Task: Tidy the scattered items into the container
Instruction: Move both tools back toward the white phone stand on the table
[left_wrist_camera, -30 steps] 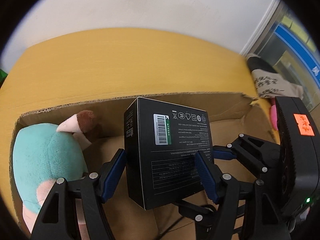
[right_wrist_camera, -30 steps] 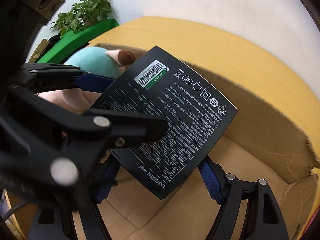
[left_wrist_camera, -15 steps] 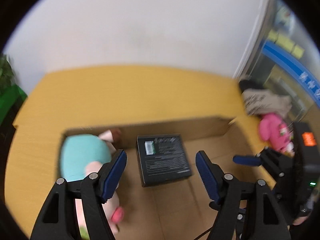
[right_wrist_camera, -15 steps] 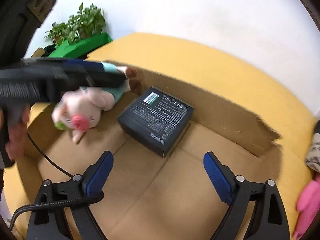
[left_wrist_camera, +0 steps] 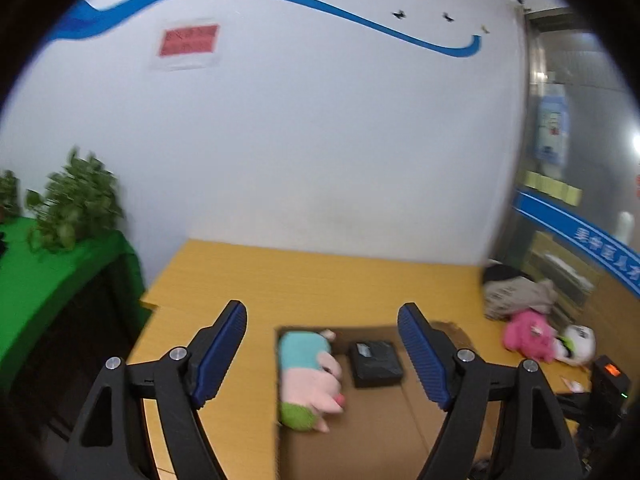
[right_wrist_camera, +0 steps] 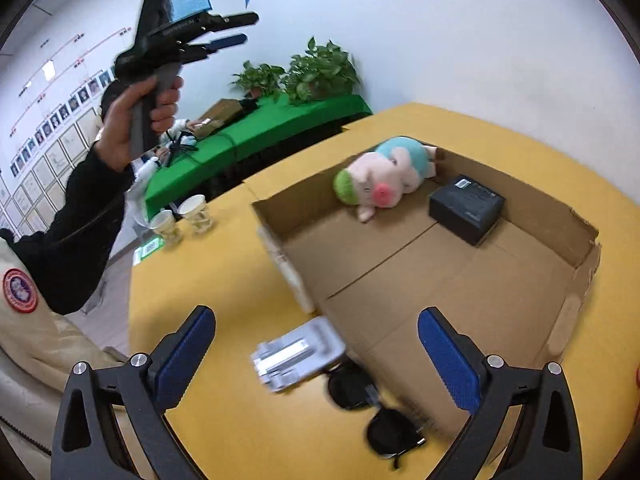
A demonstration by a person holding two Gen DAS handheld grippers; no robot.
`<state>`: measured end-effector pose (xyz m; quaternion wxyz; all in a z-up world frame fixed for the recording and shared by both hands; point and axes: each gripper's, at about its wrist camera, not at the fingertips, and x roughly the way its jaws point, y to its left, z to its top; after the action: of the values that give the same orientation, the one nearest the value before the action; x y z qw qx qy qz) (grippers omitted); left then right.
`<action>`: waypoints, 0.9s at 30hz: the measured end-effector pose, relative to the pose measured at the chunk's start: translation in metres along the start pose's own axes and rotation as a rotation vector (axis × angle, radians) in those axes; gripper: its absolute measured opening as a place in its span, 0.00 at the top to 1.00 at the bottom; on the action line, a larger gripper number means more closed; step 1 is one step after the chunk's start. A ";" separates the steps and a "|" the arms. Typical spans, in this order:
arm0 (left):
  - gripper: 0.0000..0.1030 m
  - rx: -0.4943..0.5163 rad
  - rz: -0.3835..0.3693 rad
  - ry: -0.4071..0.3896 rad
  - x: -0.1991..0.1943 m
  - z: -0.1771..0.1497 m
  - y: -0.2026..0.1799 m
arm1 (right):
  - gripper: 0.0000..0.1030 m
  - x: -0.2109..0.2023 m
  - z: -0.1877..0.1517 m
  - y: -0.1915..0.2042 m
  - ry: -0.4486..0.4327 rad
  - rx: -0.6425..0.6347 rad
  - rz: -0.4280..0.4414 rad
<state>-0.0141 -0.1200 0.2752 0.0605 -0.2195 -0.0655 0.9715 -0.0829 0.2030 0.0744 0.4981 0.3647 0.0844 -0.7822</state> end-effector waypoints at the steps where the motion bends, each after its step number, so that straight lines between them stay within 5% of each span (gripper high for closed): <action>1: 0.24 0.044 0.006 0.019 -0.003 -0.005 -0.006 | 0.00 -0.002 -0.003 0.003 -0.007 0.018 -0.041; 4: 0.24 0.190 0.052 0.074 -0.006 -0.028 -0.033 | 0.00 -0.001 -0.013 -0.003 -0.004 0.127 -0.257; 7: 0.24 0.259 -0.007 0.142 -0.008 -0.061 -0.064 | 0.00 -0.003 -0.027 -0.008 -0.001 0.254 -0.500; 12: 0.24 0.191 -0.091 0.200 -0.008 -0.120 -0.084 | 0.07 -0.007 -0.044 0.007 -0.092 0.343 -0.597; 13: 0.25 0.154 -0.121 0.193 -0.009 -0.130 -0.088 | 0.36 -0.007 -0.045 0.014 -0.111 0.336 -0.602; 14: 0.41 0.127 -0.148 0.185 -0.010 -0.137 -0.090 | 0.78 -0.007 -0.045 0.018 -0.118 0.332 -0.605; 15: 0.83 0.094 -0.183 0.196 -0.008 -0.145 -0.094 | 0.87 -0.007 -0.045 0.023 -0.117 0.335 -0.615; 16: 0.99 0.071 -0.198 0.217 -0.005 -0.149 -0.096 | 0.86 -0.007 -0.045 0.028 -0.120 0.337 -0.625; 18: 0.97 0.057 -0.198 0.231 -0.001 -0.158 -0.100 | 0.71 -0.004 -0.044 0.037 -0.119 0.325 -0.637; 19: 0.94 0.060 -0.187 0.225 -0.001 -0.160 -0.102 | 0.30 -0.004 -0.044 0.041 -0.117 0.319 -0.643; 20: 0.78 0.065 -0.170 0.219 -0.001 -0.162 -0.105 | 0.00 -0.004 -0.043 0.044 -0.121 0.313 -0.654; 21: 0.47 0.072 -0.154 0.212 -0.002 -0.163 -0.106 | 0.01 -0.005 -0.043 0.050 -0.138 0.294 -0.670; 23: 0.16 0.080 -0.124 0.175 -0.009 -0.165 -0.106 | 0.01 -0.005 -0.041 0.057 -0.141 0.266 -0.684; 27: 0.16 0.067 -0.104 0.195 -0.010 -0.175 -0.097 | 0.01 0.001 -0.044 0.062 -0.127 0.269 -0.658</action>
<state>0.0792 -0.0080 0.1376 0.1243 -0.3073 -0.0382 0.9427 -0.0100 0.1935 0.0567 0.1713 0.3308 0.0624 -0.9259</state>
